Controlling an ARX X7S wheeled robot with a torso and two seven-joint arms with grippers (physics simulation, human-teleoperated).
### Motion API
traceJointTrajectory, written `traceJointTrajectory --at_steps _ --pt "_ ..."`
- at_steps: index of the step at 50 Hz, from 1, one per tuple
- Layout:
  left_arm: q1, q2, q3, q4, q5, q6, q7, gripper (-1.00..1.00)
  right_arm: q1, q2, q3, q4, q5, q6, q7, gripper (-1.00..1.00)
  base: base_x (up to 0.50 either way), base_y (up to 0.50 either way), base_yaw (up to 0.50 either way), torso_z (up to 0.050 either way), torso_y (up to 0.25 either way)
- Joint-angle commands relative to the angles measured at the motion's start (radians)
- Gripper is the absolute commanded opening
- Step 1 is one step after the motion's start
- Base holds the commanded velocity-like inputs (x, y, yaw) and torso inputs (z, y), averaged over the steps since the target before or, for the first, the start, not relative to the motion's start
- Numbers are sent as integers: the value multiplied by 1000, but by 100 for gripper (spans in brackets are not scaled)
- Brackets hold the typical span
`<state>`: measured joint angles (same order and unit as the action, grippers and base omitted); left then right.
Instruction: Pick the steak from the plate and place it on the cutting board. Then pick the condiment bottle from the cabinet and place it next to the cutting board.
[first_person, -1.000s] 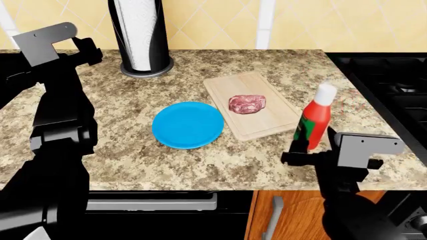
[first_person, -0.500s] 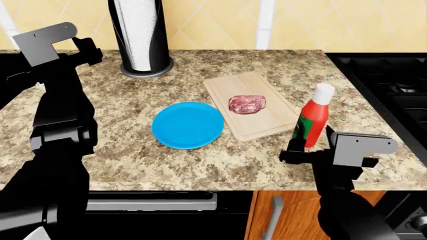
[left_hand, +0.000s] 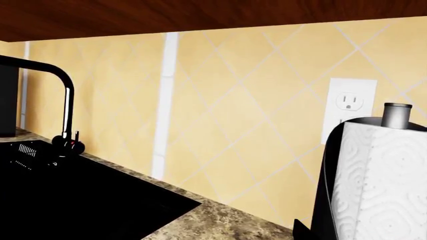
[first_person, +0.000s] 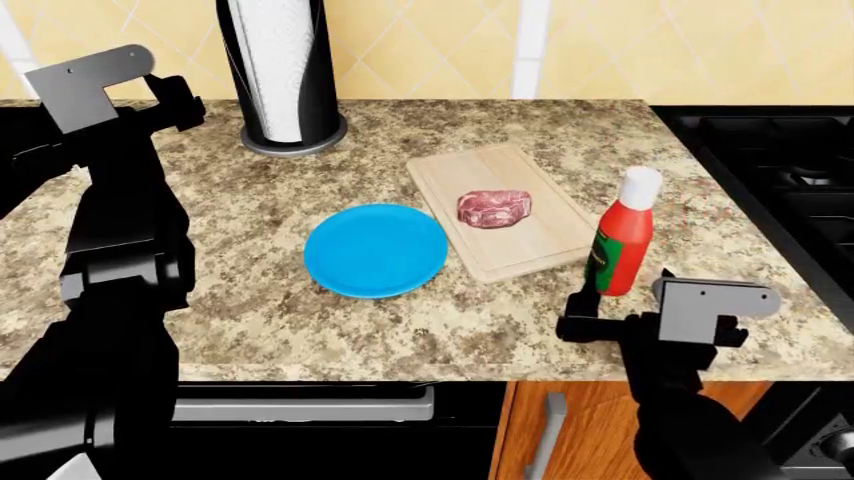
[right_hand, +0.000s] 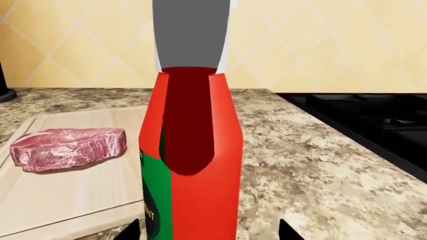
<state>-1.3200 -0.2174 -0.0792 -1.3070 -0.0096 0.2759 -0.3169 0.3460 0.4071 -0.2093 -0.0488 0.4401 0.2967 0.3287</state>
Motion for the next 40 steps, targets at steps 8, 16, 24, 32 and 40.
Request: traceJointTrajectory --at_steps 8,16,24,32,40 --pt "-1 0 0 0 0 -2 0 100 -44 19 9 -65 36 28 -2 100 0 0 0 0 0" --pt "0 0 -1 0 -1 -2 1 100 -55 22 9 -87 47 32 -4 100 0 0 0 0 0" --pt "-1 0 -1 0 -1 -2 1 100 -126 63 56 -228 99 65 32 100 0 0 0 0 0" --pt "-1 0 -1 0 -1 -2 0 100 -242 107 159 -401 190 65 74 100 0 0 0 0 0" --pt "98 1 -69 274 -102 -144 90 100 -314 130 239 -552 276 61 110 100 0 0 0 0 0"
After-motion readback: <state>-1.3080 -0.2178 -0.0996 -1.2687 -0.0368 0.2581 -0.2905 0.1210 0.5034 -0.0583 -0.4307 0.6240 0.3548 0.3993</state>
